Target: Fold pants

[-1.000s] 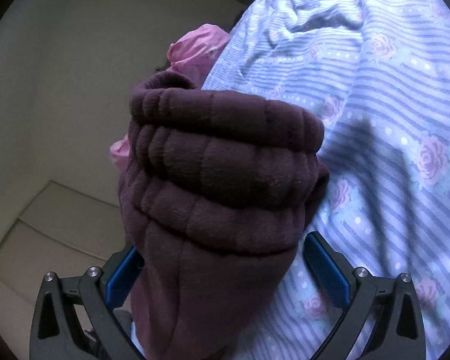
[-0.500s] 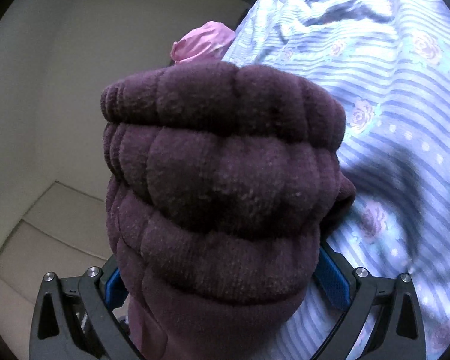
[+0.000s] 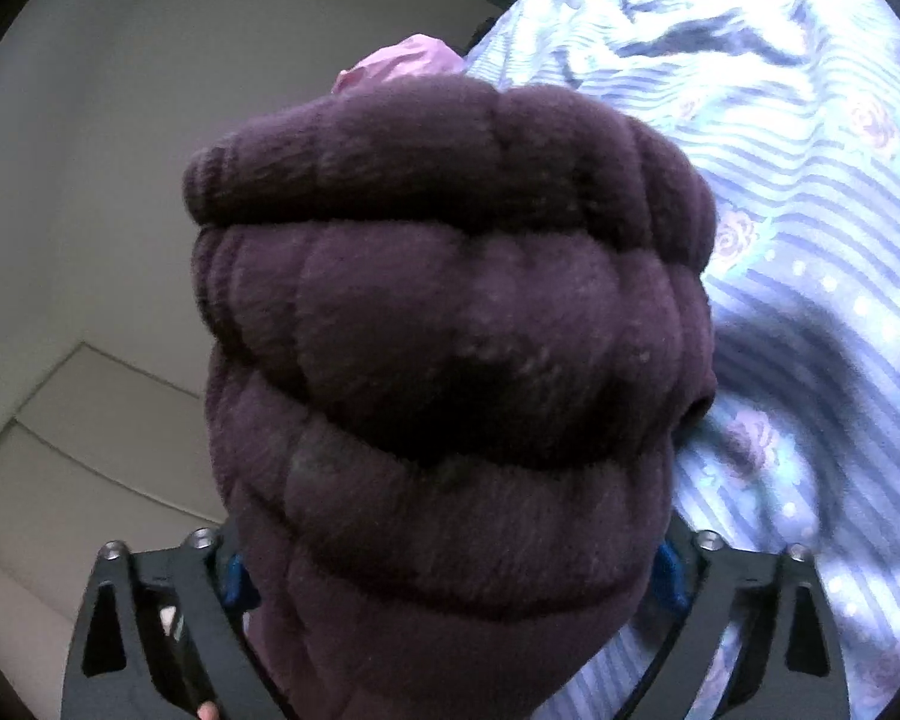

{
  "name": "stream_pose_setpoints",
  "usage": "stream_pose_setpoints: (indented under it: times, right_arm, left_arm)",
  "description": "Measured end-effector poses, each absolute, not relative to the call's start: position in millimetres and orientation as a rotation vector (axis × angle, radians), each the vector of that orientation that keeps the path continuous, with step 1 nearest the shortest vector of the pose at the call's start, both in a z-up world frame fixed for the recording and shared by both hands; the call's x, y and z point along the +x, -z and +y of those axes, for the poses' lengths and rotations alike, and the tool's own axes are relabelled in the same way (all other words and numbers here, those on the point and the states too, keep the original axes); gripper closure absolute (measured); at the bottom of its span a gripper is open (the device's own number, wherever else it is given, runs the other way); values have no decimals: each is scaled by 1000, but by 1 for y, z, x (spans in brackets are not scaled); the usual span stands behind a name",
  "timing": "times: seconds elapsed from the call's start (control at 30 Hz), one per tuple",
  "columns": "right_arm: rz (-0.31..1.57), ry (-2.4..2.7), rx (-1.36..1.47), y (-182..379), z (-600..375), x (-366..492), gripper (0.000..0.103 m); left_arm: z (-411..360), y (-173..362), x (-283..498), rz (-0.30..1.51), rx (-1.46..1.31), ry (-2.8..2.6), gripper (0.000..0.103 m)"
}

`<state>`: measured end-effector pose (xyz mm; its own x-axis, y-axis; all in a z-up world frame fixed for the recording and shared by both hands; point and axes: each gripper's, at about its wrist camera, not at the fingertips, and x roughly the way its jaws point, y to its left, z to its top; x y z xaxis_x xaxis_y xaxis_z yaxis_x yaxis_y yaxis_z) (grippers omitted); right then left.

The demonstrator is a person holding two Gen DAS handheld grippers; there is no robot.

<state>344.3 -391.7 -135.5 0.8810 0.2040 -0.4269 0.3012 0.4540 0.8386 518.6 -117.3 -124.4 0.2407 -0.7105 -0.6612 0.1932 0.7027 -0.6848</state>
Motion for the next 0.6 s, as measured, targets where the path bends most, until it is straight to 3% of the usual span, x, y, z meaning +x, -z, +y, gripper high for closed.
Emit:
stream_pose_setpoints:
  times: [0.13, 0.23, 0.43, 0.6]
  right_arm:
    - [545, 69, 1092, 128, -394, 346, 32]
    - [561, 80, 1063, 120, -393, 343, 45]
    - [596, 112, 949, 100, -386, 334, 56]
    - [557, 117, 884, 78, -382, 318, 59]
  left_arm:
    - [-121, 111, 513, 1154, -491, 633, 45]
    - [-127, 96, 506, 1115, -451, 598, 53]
    - [-128, 67, 483, 1008, -357, 583, 61]
    - [-126, 32, 463, 933, -340, 607, 63]
